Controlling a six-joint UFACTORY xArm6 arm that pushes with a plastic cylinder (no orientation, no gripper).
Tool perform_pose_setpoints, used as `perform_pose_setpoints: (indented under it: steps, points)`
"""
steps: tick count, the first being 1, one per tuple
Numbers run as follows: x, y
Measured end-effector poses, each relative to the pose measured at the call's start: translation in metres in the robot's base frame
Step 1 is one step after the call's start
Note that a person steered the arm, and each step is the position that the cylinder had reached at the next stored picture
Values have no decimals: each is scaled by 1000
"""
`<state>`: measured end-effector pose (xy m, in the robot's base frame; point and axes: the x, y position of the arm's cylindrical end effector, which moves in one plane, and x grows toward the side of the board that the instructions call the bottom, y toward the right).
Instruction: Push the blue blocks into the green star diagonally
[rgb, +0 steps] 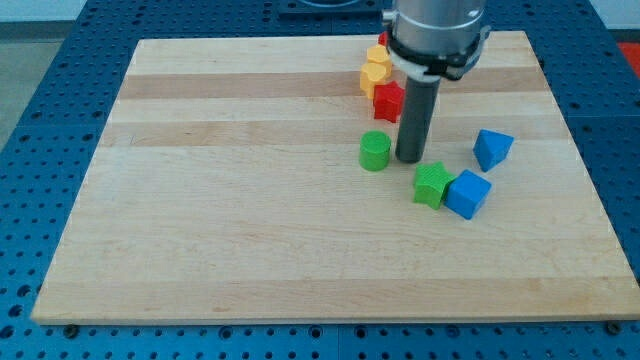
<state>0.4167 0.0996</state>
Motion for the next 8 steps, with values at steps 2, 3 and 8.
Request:
perform_pose_setpoints:
  steps: [2,3,8]
  points:
    - [-46,92]
    - [-2,91]
    - [21,156]
